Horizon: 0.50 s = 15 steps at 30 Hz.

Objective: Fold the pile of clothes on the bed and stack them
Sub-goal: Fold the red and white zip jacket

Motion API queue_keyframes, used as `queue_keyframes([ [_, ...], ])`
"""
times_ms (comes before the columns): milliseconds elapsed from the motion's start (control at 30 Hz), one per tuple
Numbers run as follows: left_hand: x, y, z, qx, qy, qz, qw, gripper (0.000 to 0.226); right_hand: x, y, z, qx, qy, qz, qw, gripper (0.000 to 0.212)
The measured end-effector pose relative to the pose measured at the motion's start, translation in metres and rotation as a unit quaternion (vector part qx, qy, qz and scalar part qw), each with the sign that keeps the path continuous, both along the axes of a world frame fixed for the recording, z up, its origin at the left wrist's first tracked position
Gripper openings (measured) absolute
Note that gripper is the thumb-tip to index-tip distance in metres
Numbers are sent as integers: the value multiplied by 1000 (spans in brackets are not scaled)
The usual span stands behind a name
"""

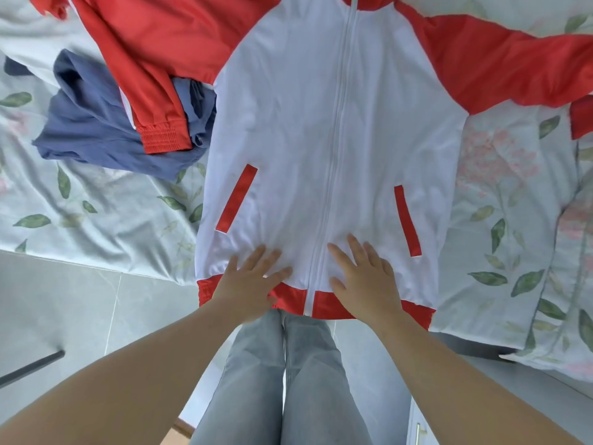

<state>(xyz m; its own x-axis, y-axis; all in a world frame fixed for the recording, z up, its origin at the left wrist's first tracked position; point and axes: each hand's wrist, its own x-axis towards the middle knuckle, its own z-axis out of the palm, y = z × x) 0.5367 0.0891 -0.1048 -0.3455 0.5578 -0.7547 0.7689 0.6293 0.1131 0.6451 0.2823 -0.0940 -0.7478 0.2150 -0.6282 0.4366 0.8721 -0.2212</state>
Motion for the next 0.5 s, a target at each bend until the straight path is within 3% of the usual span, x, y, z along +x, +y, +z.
queue_keyframes([
  [100,-9,9,6,31,-13,57,998,53,-7,0,-2,-22,-85,21,996,55],
  [200,-28,16,17,119,18,166,979,48,-29,-9,9,-18,-30,-49,998,47],
  [300,-53,18,31,178,-6,274,945,43,-61,-17,22,-41,9,-62,997,51],
  [400,-92,16,44,238,-3,380,894,38,-103,-13,37,-57,23,-73,995,52],
  [500,-140,11,56,295,28,496,816,30,-150,-13,48,-86,31,-113,989,53],
])
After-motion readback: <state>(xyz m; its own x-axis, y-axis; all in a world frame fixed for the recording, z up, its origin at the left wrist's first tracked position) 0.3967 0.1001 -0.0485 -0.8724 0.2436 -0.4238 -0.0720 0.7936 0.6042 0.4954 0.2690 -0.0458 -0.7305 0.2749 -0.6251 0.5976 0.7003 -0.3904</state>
